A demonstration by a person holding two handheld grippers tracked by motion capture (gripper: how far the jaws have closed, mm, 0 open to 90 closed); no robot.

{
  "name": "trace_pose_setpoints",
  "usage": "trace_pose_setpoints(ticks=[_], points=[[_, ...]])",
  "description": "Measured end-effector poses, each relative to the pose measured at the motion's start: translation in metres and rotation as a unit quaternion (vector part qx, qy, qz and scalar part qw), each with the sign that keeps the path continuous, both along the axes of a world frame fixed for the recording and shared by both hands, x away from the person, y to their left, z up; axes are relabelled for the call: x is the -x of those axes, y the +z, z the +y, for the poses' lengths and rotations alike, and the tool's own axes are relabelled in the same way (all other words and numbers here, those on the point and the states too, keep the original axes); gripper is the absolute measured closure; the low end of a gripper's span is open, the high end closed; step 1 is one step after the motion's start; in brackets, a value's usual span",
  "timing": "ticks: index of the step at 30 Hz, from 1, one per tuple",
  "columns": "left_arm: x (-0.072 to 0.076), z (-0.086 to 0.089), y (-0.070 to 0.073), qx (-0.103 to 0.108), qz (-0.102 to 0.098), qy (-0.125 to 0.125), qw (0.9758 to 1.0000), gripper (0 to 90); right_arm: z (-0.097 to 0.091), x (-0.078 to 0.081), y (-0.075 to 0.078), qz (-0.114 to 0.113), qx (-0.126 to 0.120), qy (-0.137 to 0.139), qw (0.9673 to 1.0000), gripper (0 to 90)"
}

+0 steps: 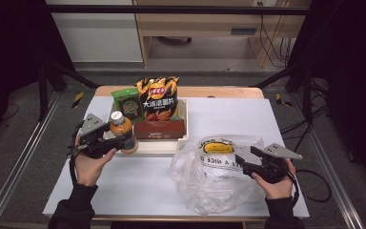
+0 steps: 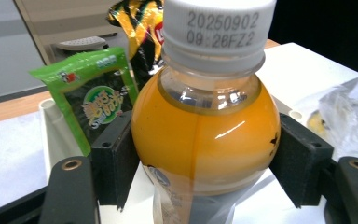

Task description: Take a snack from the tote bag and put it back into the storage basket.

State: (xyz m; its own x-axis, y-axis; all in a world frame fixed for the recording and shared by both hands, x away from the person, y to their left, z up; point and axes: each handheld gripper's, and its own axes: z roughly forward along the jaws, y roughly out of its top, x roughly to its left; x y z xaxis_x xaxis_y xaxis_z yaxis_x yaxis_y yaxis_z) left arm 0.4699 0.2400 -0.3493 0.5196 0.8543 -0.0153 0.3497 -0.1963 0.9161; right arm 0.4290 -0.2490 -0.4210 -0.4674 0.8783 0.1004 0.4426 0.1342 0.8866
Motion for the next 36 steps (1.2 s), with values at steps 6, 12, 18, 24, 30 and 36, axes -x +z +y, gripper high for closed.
trace_pose_setpoints(ticks=[6,12,18,24,30,36], points=[[-0.014,0.012,0.002,0.003,0.000,0.012,0.9999,29.9,0.000,-0.001,-0.001,0.001,0.002,0.000,1.0000,29.9],[-0.025,0.017,0.002,0.001,-0.005,0.016,0.9999,29.9,0.000,-0.001,-0.001,0.001,0.000,0.000,1.0000,30.0],[-0.035,0.022,0.000,0.001,-0.004,0.023,0.9997,29.9,0.000,-0.001,-0.001,0.001,-0.001,-0.001,1.0000,29.8],[-0.045,0.026,-0.004,0.000,0.001,0.026,0.9997,29.9,0.000,-0.001,-0.002,0.001,0.000,0.001,1.0000,29.5],[-0.056,0.028,-0.006,0.000,0.001,0.028,0.9996,29.9,0.000,-0.002,-0.002,0.001,0.000,0.000,1.0000,29.4],[-0.064,0.030,-0.012,-0.005,0.010,0.034,0.9993,29.9,0.000,-0.002,-0.002,0.001,0.000,0.001,1.0000,29.4]])
